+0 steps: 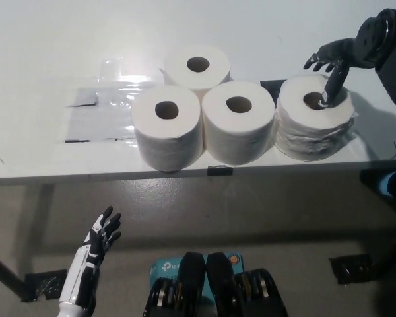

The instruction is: A few rolls of toilet paper are kept infront of the robot and the robot uses its right hand to lift one of the rolls and and places it on top of the other rolls to stack it.

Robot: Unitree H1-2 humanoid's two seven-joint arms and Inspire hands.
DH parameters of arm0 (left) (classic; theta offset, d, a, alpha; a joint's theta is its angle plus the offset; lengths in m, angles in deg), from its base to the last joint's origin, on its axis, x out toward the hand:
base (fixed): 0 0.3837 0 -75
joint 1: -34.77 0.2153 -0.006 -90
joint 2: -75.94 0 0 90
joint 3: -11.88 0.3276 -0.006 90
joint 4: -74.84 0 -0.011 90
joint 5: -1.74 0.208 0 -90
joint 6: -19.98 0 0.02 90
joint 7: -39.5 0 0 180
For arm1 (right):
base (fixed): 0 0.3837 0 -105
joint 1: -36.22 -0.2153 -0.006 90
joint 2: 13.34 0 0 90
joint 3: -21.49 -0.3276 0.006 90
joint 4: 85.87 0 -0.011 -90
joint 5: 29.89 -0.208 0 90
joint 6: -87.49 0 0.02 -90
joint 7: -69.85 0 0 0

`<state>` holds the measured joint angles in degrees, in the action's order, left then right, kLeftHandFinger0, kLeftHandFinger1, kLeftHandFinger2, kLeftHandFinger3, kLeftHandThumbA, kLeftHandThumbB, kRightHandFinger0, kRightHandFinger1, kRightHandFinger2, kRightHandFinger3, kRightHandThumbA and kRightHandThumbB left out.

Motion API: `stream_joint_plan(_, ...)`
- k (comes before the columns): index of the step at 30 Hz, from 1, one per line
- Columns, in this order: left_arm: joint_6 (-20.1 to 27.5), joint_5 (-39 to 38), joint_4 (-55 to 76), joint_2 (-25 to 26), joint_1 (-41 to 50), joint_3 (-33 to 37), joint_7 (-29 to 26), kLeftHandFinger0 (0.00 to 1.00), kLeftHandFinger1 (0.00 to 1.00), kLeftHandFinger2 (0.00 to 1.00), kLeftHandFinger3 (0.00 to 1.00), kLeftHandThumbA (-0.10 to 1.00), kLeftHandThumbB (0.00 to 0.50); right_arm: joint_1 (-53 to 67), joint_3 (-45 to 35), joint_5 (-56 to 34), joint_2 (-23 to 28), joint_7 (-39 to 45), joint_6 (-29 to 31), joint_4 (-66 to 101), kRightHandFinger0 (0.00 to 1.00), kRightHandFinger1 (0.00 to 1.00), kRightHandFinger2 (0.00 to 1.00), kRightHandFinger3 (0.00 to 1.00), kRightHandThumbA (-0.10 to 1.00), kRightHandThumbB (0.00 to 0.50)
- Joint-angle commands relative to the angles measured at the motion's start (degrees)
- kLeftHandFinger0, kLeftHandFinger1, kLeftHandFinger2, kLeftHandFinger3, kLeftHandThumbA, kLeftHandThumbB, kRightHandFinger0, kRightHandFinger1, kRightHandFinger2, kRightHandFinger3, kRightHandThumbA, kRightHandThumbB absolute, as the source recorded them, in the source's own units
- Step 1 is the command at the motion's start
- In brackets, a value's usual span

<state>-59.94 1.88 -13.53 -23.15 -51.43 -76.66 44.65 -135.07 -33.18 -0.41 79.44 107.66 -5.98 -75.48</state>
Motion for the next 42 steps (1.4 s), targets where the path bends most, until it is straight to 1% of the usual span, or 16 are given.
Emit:
stream_joint_plan(1, 1.9, 0.3, 1.9, 0.2, 0.1, 0.4, 0.4, 1.0, 1.0, 1.0, 1.0, 1.0, 0.097, -1.3, 0.3, 1.3, 0.0, -2.1, 3.2, -0.2, 1.0, 1.0, 1.0, 1.0, 1.0, 0.355)
stream_joint_plan(6, 2.1, 0.3, 1.8, 0.3, 0.1, 0.5, 0.5, 1.0, 1.0, 1.0, 1.0, 1.0, 0.092, 0.0, -4.2, -2.6, -1.0, -3.4, -4.5, -1.7, 1.0, 1.0, 1.0, 1.0, 0.75, 0.365)
stream_joint_plan(14, 2.7, -0.3, 1.6, -0.1, 0.6, 0.2, 0.2, 1.0, 1.0, 1.0, 1.0, 1.0, 0.089, 3.4, -0.4, 2.5, -1.6, -13.1, -2.1, -1.5, 1.0, 1.0, 1.0, 1.0, 0.77, 0.4)
stream_joint_plan(16, 2.8, -0.4, 1.7, -0.2, 0.7, 0.3, 0.3, 1.0, 1.0, 1.0, 1.0, 1.0, 0.086, 4.6, -1.7, 1.4, -1.9, -15.5, -2.2, -1.6, 0.58, 0.67, 0.81, 1.0, 0.73, 0.354)
stream_joint_plan(17, 2.9, -0.3, 1.6, -0.1, 0.6, 0.2, 0.2, 1.0, 1.0, 1.0, 1.0, 1.0, 0.086, 5.3, -2.7, 0.6, -2.1, -17.5, -1.8, -1.6, 0.33, 0.43, 0.57, 0.73, 0.7, 0.289)
stream_joint_plan(18, 3.0, -0.3, 1.6, -0.1, 0.6, 0.2, 0.2, 1.0, 1.0, 1.0, 1.0, 1.0, 0.086, 5.3, -2.8, 0.5, -2.1, -17.7, -1.7, -1.6, 0.29, 0.39, 0.53, 0.69, 0.7, 0.294)
stream_joint_plan(19, 3.2, -0.4, 1.5, -0.1, 0.6, 0.1, 0.2, 1.0, 1.0, 1.0, 1.0, 1.0, 0.085, 5.9, -2.4, 1.4, -2.2, -19.7, -0.5, -1.4, 0.12, 0.18, 0.31, 0.48, 0.71, 0.211)
stream_joint_plan(20, 3.1, -0.8, 1.5, -0.1, 0.5, 0.0, 0.3, 1.0, 1.0, 1.0, 1.0, 1.0, 0.087, 7.1, -2.5, 1.6, -2.3, -22.4, 0.1, -1.1, 0.0, 0.04, 0.21, 0.49, 0.74, 0.087)
stream_joint_plan(23, 2.9, -1.0, 1.8, 0.1, 0.4, -0.3, 0.3, 1.0, 1.0, 1.0, 1.0, 1.0, 0.094, 7.9, -4.4, -0.1, -2.2, -23.7, -0.9, -1.2, 0.01, 0.09, 0.26, 0.49, 0.76, 0.004)
stream_joint_plan(25, 2.7, -1.6, 1.7, 0.3, 0.2, -0.5, 0.5, 1.0, 1.0, 1.0, 1.0, 1.0, 0.092, 8.8, -6.8, -2.0, -1.4, -24.1, -0.1, -1.2, 0.23, 0.31, 0.43, 0.58, 0.79, 0.0)
stream_joint_plan(27, 2.8, -1.9, 1.5, 0.4, 0.0, -0.8, 0.5, 1.0, 1.0, 1.0, 1.0, 1.0, 0.091, 9.7, -11.4, -5.4, -0.6, -24.5, -0.1, -1.3, 0.05, 0.16, 0.28, 0.51, 0.77, 0.0)
stream_joint_plan(29, 3.0, -1.7, 1.5, 0.4, -0.1, -0.9, 0.4, 1.0, 1.0, 1.0, 1.0, 1.0, 0.09, 10.8, -14.6, -7.3, 0.1, -24.8, 0.0, -1.4, 0.03, 0.29, 0.47, 0.44, 0.8, 0.0)
stream_joint_plan(30, 3.1, -1.7, 1.5, 0.4, -0.1, -1.0, 0.4, 1.0, 1.0, 1.0, 1.0, 1.0, 0.087, 11.2, -15.3, -7.0, 0.5, -24.8, 0.4, -1.2, 0.26, 0.54, 0.69, 0.57, 0.82, 0.0)
stream_joint_plan(33, 2.9, -2.0, 1.6, 0.4, -0.2, -1.2, 0.5, 1.0, 1.0, 1.0, 1.0, 1.0, 0.095, 12.7, -18.6, -8.6, 1.2, -24.3, 0.2, -1.5, 0.11, 0.48, 0.76, 0.36, 0.84, 0.007)
stream_joint_plan(35, 2.9, -2.0, 1.5, 0.4, -0.2, -1.4, 0.4, 1.0, 1.0, 1.0, 1.0, 1.0, 0.1, 13.6, -19.9, -9.1, 1.4, -24.0, 0.8, -1.6, 0.09, 0.49, 0.84, 0.49, 0.82, 0.009)
stream_joint_plan(42, 2.7, -2.6, 1.9, 0.1, -0.3, -2.2, 0.0, 1.0, 1.0, 1.0, 1.0, 1.0, 0.102, 18.2, -31.5, -18.7, 1.3, -23.0, 0.9, -2.0, 0.0, 0.12, 0.54, 0.5, 0.67, 0.0)
